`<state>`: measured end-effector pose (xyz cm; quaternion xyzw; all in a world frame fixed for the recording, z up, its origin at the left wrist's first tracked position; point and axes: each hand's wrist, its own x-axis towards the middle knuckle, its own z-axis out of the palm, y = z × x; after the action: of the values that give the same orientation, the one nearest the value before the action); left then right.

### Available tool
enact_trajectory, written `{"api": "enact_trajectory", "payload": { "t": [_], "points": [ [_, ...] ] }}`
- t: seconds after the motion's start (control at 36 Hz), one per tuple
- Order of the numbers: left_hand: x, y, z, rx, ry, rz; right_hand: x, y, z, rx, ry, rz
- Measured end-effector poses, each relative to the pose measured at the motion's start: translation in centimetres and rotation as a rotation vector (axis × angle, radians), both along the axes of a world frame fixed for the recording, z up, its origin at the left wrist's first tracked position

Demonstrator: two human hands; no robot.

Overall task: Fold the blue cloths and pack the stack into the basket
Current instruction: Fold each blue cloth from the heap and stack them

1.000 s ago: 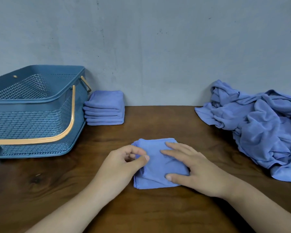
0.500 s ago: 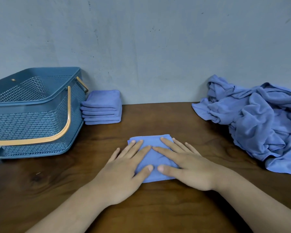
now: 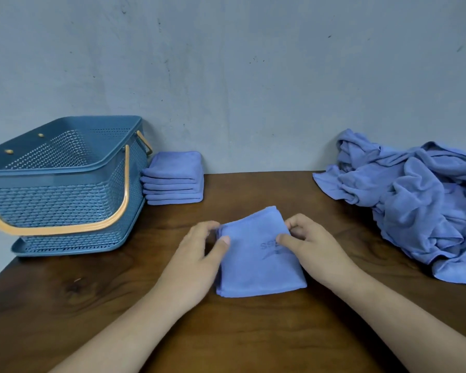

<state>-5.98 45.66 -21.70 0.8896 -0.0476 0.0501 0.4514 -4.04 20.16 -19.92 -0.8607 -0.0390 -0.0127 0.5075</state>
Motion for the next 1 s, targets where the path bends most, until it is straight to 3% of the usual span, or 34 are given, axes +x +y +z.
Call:
{"api": "enact_trajectory", "payload": {
  "t": [0.14, 0.25, 0.31, 0.44, 0.61, 0.78, 0.89, 1.0],
  "points": [
    [0.8, 0.6, 0.4, -0.376, 0.026, 0.105, -0.9, 1.7, 2.8, 0.226, -0.034, 0.084],
    [1.0, 0.9, 0.9, -0.876, 0.186, -0.013, -0.6, 3.1, 6.1, 0.369, -0.051, 0.159],
    [0.7, 0.8, 1.6, -1.026, 0.25, -0.146, 0.0, 3.8, 7.3, 0.399, -0.068, 0.211],
    [0.4, 1.5, 2.8, -1.096, 0.139, -0.067, 1.9, 5.6, 8.2, 0.357, -0.096, 0.213],
    [1.5, 2.4, 2.3, -0.851, -0.148, 0.26, 3.7, 8.3, 7.5, 0.341, -0.113, 0.218],
    [2.1, 3.5, 2.6, -0.824, -0.33, 0.299, 5.7, 11.2, 8.7, 0.34, -0.251, 0.265],
    [2.7, 3.9, 2.8, -0.962, -0.358, 0.357, 7.9, 13.1, 10.7, 0.372, -0.347, 0.296],
    [3.2, 4.3, 2.3, -0.984, -0.324, 0.426, 11.6, 15.5, 12.6, 0.546, -0.33, 0.271]
  ]
}}
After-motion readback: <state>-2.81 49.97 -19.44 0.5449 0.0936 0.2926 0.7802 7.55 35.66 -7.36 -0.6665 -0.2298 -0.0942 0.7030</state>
